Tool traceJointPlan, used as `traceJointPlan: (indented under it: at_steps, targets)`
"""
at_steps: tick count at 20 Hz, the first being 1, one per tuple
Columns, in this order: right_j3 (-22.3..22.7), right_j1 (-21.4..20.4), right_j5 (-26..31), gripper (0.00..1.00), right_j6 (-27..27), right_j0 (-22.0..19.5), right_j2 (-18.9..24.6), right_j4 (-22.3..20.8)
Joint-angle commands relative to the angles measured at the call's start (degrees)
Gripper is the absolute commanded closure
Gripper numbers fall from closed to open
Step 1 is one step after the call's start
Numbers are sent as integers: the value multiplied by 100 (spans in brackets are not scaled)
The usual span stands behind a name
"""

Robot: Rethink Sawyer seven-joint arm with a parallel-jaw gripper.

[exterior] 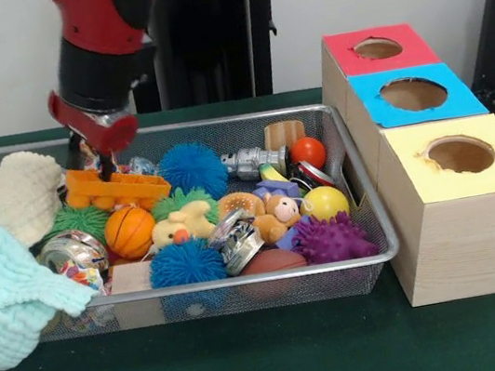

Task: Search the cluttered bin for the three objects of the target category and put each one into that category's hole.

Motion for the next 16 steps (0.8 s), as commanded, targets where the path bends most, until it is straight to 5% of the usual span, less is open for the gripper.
traceJointPlan:
  at_steps: [1, 12, 16]
  targets:
    - [889, -1041, 950, 0, -1410, -733, 1480, 546]
    - [1232, -1357, 803, 0, -1166, -876, 1876, 153]
    - [1313, -1476, 1246, 0, -1021, -729, 1756, 193]
